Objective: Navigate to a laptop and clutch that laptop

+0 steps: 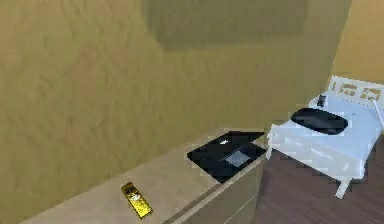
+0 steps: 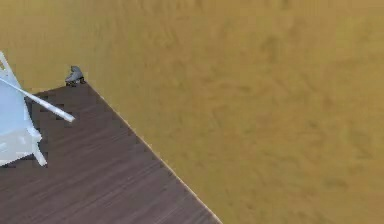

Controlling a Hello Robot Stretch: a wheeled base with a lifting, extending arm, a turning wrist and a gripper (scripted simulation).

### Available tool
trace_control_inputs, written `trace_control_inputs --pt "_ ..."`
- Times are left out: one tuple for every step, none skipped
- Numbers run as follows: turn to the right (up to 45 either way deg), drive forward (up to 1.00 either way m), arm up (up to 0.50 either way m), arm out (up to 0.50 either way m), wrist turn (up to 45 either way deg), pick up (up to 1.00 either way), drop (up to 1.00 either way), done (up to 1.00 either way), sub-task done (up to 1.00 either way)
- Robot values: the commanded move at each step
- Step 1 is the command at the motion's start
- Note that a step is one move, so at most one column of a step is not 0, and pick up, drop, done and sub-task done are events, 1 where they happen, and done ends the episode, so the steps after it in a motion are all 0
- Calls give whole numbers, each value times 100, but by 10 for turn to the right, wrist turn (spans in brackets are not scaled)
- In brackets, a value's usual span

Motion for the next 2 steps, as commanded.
trace_control_inputs --pt "-450 0 0 0 0 0 0 0 0" --pt "-300 0 0 0 0 0 0 0 0"
